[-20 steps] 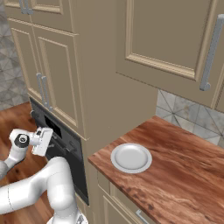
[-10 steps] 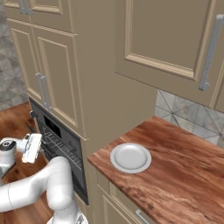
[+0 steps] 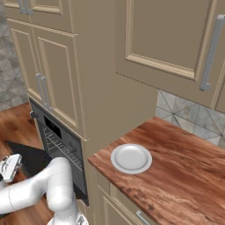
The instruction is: Take the baked cake out of the oven and place it on the plate for cooling. Then close the oven door.
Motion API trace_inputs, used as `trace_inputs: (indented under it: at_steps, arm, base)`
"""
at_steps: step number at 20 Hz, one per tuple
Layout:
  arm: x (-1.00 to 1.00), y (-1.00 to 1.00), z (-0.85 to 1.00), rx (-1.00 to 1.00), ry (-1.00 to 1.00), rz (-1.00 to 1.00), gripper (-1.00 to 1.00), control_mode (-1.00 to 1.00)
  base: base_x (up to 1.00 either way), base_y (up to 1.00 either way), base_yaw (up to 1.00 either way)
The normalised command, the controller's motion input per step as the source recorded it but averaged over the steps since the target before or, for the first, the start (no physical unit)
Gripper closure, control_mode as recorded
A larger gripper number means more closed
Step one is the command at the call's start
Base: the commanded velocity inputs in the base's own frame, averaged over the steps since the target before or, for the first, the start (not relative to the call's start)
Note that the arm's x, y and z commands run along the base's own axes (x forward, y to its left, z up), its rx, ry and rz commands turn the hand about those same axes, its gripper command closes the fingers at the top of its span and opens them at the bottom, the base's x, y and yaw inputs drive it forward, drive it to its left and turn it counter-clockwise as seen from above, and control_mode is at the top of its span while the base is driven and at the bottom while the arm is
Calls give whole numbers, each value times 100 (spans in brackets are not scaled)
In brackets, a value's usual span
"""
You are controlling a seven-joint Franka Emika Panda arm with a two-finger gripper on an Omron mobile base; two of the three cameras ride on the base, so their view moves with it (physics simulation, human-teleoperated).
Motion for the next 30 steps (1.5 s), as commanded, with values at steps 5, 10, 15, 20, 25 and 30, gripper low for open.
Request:
trace_inputs:
  at_steps: [5,10,15,20,25,30]
  arm:
    - [-45,52,-100,-40,58,0,100,-100]
    - [-56,14,-49,-14,32,0,100,-100]
    - [-36,-31,37,9,9,0,-100,-100]
    - [-3,-54,88,27,1,3,-100,-100]
    - [0,-44,73,27,-3,7,-100,-100]
    - [0,-6,46,15,-12,2,-100,-100]
  base:
    - [0,0,0]
    - [0,0,0]
    - [0,0,0]
    - [0,0,0]
    - [0,0,0]
    - [0,0,0]
